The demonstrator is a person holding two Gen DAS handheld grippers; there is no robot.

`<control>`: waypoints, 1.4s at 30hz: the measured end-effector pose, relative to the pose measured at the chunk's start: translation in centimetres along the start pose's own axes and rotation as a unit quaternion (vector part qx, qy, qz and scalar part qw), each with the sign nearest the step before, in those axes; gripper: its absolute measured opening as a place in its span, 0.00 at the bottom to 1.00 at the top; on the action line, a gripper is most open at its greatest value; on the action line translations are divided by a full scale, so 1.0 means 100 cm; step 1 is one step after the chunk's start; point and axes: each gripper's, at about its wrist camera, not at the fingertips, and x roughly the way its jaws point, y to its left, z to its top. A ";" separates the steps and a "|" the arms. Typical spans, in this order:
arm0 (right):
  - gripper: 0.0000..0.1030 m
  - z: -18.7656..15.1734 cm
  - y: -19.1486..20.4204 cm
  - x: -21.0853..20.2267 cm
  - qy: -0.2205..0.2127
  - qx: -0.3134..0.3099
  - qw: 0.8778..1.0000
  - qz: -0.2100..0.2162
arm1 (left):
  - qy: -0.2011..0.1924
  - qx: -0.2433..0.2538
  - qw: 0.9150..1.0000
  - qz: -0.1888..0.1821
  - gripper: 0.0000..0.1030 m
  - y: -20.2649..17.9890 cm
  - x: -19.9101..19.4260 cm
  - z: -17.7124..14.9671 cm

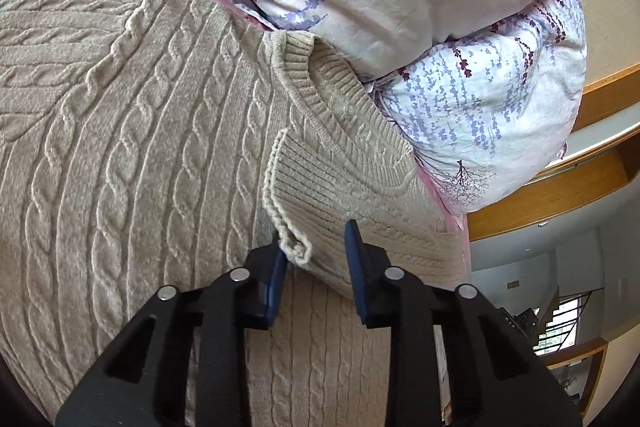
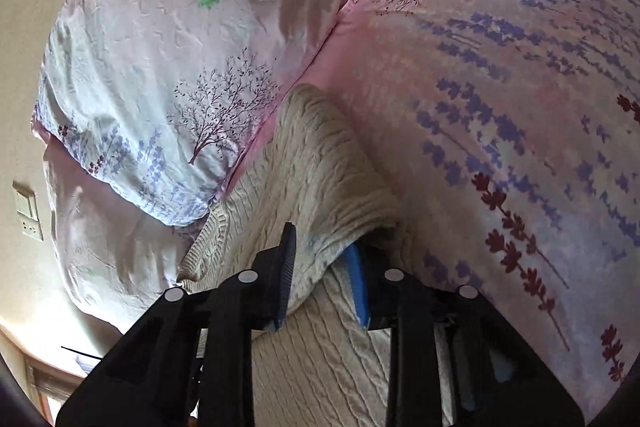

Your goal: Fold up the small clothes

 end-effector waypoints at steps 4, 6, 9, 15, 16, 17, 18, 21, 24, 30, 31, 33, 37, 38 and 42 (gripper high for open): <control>0.09 -0.005 0.008 -0.014 -0.024 -0.025 0.999 0.016 | -0.019 0.034 0.999 -0.005 0.07 -0.006 -0.013 0.009; 0.09 -0.014 0.020 -0.019 -0.028 -0.061 0.998 0.016 | -0.047 0.064 0.997 0.011 0.07 -0.010 -0.029 0.011; 0.09 -0.024 0.022 -0.008 -0.003 -0.075 0.997 -0.010 | -0.060 0.077 0.994 0.045 0.07 -0.001 -0.038 0.014; 0.09 -0.028 0.013 0.001 0.016 -0.071 0.996 -0.048 | -0.035 0.078 0.993 0.084 0.10 0.015 -0.025 0.007; 0.09 -0.028 0.014 -0.003 0.015 -0.070 0.996 -0.057 | -0.034 0.080 0.992 0.088 0.11 0.014 -0.025 0.007; 0.15 -0.028 0.014 -0.008 0.012 -0.072 0.995 -0.069 | -0.033 0.078 0.993 0.087 0.12 0.014 -0.027 0.006; 0.17 -0.029 0.016 -0.015 0.003 -0.075 0.994 -0.081 | -0.030 0.078 0.993 0.084 0.14 0.013 -0.029 0.006; 0.23 -0.031 0.027 -0.038 -0.037 -0.103 0.989 -0.104 | -0.040 0.086 0.993 0.074 0.38 0.014 -0.046 0.003; 0.46 -0.038 0.057 -0.039 -0.046 -0.167 0.980 -0.101 | -0.059 0.087 0.991 0.077 0.54 0.020 -0.073 0.002; 0.47 -0.088 0.128 0.020 0.028 -0.326 0.938 -0.117 | -0.105 0.034 0.990 0.088 0.56 0.067 -0.142 0.000; 0.47 -0.096 0.135 0.031 0.037 -0.344 0.930 -0.124 | -0.116 0.023 0.989 0.094 0.56 0.077 -0.154 0.000; 0.47 -0.109 0.145 0.052 0.053 -0.367 0.919 -0.138 | -0.142 -0.001 0.984 0.108 0.56 0.098 -0.183 -0.002; 0.50 -0.133 0.153 0.085 0.069 -0.413 0.889 -0.188 | -0.183 -0.058 0.972 0.136 0.56 0.139 -0.227 -0.002; 0.52 -0.141 0.155 0.088 0.050 -0.440 0.873 -0.203 | -0.189 -0.076 0.969 0.142 0.55 0.150 -0.235 -0.002; 0.53 -0.147 0.156 0.086 0.044 -0.448 0.867 -0.212 | -0.202 -0.136 0.959 0.145 0.54 0.187 -0.254 0.001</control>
